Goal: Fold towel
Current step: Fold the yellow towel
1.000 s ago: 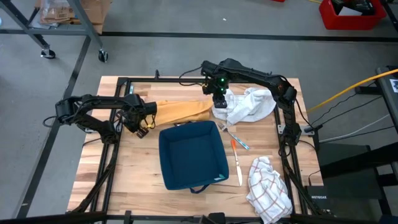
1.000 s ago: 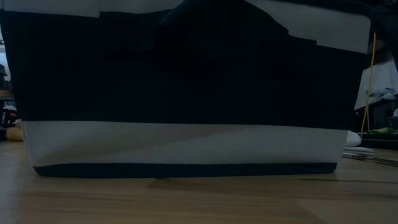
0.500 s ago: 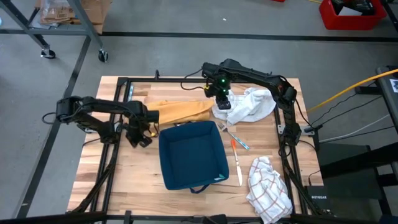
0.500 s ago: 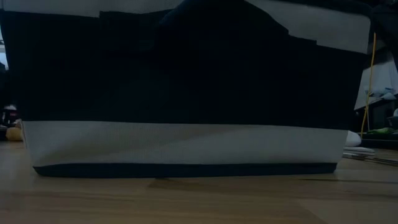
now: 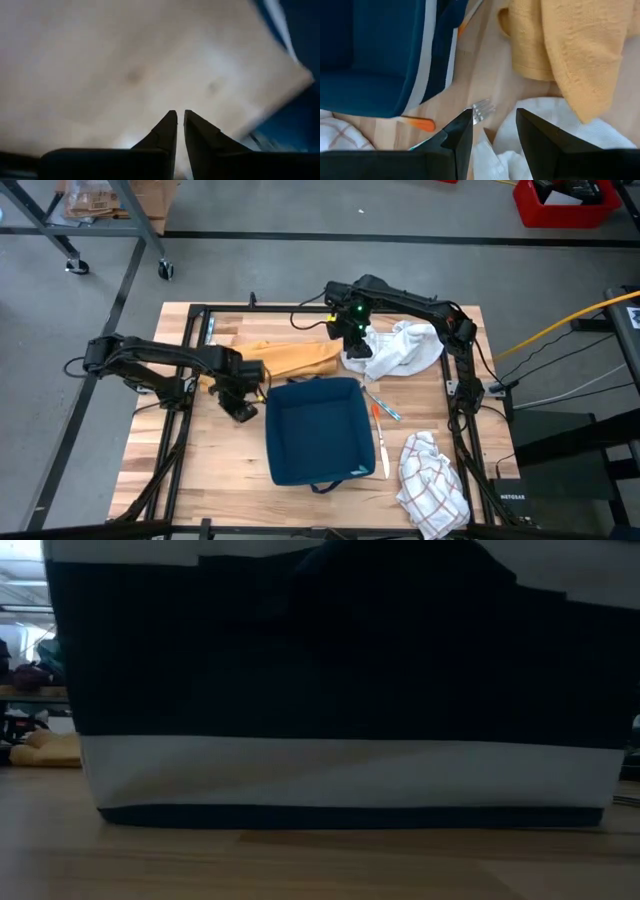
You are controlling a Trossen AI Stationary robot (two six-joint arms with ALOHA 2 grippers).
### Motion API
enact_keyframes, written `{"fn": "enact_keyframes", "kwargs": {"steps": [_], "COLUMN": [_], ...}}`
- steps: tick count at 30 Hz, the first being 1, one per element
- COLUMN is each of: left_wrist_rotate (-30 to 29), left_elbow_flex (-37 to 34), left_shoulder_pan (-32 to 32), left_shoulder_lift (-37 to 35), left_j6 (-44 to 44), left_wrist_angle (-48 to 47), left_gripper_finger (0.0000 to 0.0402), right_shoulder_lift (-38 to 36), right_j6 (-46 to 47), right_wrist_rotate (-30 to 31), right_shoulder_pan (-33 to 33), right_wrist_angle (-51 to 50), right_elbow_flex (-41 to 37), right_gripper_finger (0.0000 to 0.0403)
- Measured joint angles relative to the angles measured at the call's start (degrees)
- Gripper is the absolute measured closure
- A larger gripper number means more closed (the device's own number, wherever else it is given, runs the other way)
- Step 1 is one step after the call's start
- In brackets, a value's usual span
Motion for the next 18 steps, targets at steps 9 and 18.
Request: {"fn": "enact_keyframes", "kwargs": {"steps": [9, 18], "left_wrist_rotate": [-30.21, -42.90], "left_elbow_flex": [2.45, 2.29], "left_shoulder_pan": [4.18, 8.38], "left_shoulder_lift": [-5.26, -4.03], "left_j6": [-0.15, -0.65], "left_wrist_angle": [-1.51, -3.34], "left_gripper_finger": [0.0375, 0.0375], "right_shoulder_lift": [0.00, 0.55], "right_j6": [1.06, 7.50], "right_wrist_rotate": [-0.02, 3.08], "right_shoulder_pan": [1.07, 1.23], "right_wrist_angle": [11.57, 21.02], "right_elbow_flex": [0.00, -0.09], "right_gripper_finger": [0.0249, 0.0249]}}
